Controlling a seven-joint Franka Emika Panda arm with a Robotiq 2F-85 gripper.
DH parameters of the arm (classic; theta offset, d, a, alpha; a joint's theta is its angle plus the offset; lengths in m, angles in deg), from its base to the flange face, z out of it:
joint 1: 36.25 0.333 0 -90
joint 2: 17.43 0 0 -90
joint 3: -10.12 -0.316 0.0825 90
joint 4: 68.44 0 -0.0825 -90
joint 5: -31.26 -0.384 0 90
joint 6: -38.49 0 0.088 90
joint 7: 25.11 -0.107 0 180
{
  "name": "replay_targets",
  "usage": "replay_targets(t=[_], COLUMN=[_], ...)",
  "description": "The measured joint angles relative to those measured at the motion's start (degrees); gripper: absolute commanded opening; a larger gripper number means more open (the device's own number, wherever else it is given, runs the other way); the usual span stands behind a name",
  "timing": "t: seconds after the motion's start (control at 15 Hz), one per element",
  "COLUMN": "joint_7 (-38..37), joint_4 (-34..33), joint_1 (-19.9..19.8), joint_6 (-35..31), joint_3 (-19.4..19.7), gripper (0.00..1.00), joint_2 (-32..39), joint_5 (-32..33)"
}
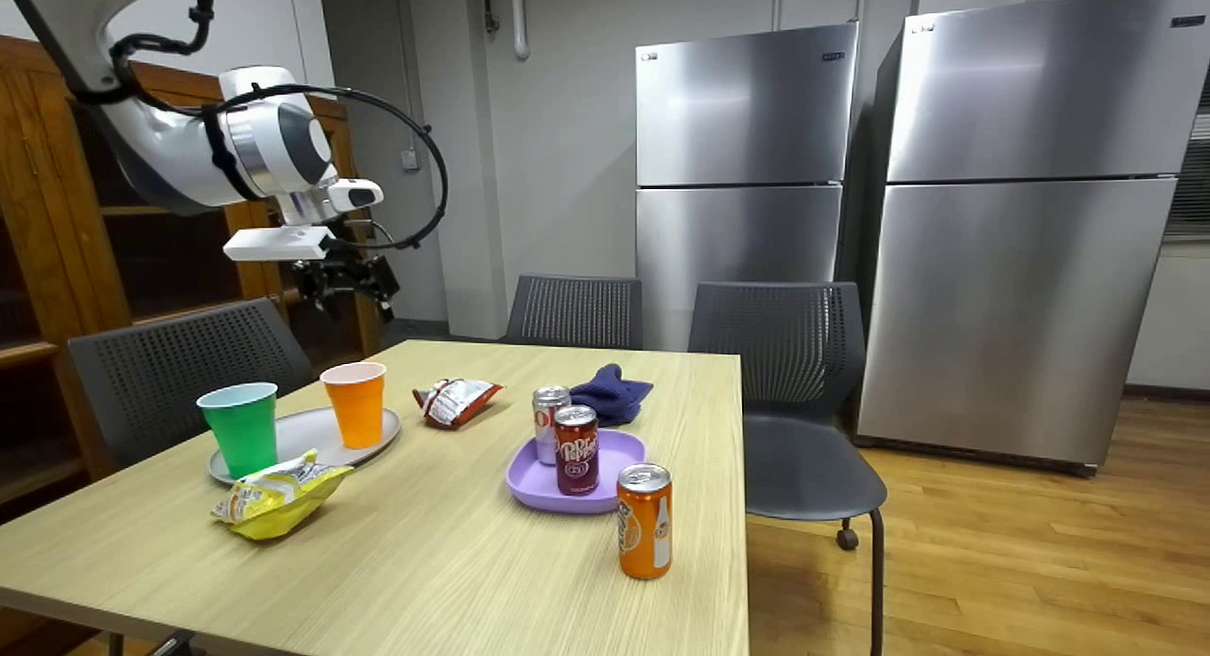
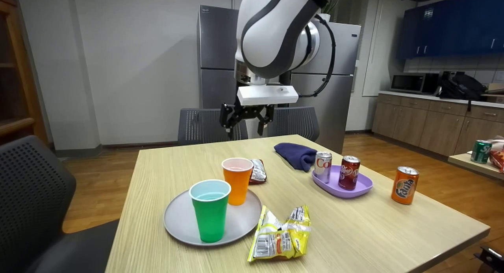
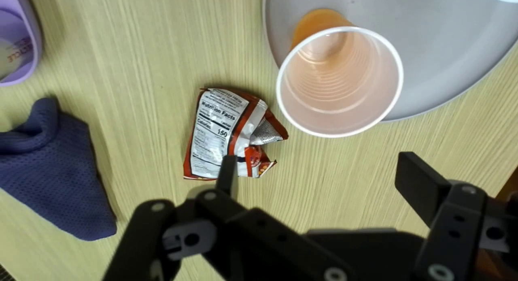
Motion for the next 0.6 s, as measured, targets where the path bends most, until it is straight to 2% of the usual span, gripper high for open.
replay_targets(t=[0.6], joint_7=[1.22], joint_4=[5.33], joint_1=[-5.8], joint_6=[4.52], joint_3=[-0.2], gripper=[1.0], joint_2=[-7.48], joint_5=[0.07])
